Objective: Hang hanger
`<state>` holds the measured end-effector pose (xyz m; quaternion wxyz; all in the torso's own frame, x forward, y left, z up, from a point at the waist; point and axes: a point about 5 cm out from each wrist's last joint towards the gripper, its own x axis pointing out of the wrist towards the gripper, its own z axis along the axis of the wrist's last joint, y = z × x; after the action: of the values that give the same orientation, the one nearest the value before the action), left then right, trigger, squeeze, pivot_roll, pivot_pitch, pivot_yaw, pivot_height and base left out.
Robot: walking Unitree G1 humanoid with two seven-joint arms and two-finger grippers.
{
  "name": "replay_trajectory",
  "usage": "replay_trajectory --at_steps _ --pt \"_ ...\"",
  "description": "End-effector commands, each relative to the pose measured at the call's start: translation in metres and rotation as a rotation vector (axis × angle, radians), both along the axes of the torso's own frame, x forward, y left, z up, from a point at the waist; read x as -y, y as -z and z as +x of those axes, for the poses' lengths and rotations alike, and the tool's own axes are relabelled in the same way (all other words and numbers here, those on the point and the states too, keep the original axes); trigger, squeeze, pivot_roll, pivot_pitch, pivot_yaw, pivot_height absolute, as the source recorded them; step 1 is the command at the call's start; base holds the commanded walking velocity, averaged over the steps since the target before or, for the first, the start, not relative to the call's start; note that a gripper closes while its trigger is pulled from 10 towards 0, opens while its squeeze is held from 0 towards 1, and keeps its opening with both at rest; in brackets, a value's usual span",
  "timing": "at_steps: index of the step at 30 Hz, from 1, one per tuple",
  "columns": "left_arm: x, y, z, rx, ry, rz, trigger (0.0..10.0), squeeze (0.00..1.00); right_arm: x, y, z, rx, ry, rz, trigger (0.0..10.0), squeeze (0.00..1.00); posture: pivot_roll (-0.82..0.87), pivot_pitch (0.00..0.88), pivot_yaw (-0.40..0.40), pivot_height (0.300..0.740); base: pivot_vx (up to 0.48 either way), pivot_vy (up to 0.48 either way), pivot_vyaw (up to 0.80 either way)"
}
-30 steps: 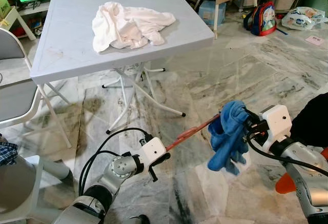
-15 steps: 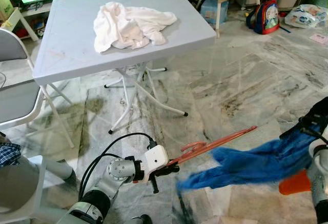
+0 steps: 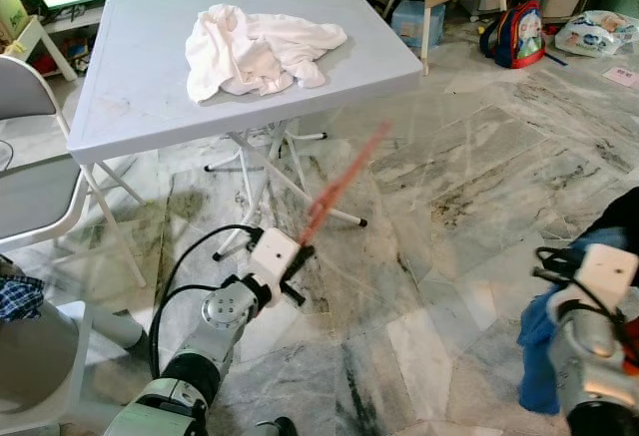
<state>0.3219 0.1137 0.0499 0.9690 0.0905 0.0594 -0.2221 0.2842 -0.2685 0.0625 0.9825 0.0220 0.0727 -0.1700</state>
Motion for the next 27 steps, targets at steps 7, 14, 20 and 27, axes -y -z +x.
replay_trajectory --at_steps 7,14,20,27 --pt "-0.035 0.025 -0.029 -0.007 -0.179 0.053 10.0 0.00 -0.061 0.000 -0.008 0.078 -0.270 -0.014 0.0 0.00 -0.01 0.074 0.040 0.740 0.000 0.000 0.00" --pt "-0.053 0.028 -0.039 0.011 -0.282 0.067 10.0 0.00 -0.104 0.006 -0.012 0.085 -0.391 0.021 0.0 0.00 0.04 0.061 0.020 0.740 0.000 0.000 0.00" --pt "-0.056 0.011 -0.025 0.076 -0.335 0.075 10.0 0.00 -0.110 -0.008 -0.003 0.147 -0.367 0.014 5.8 0.00 0.06 0.054 0.009 0.740 0.000 0.000 0.00" --pt "-0.057 -0.001 -0.016 0.092 -0.331 0.058 10.0 0.00 -0.098 -0.017 0.005 0.188 -0.267 0.027 10.0 0.00 0.06 0.050 0.030 0.740 0.000 0.000 0.00"
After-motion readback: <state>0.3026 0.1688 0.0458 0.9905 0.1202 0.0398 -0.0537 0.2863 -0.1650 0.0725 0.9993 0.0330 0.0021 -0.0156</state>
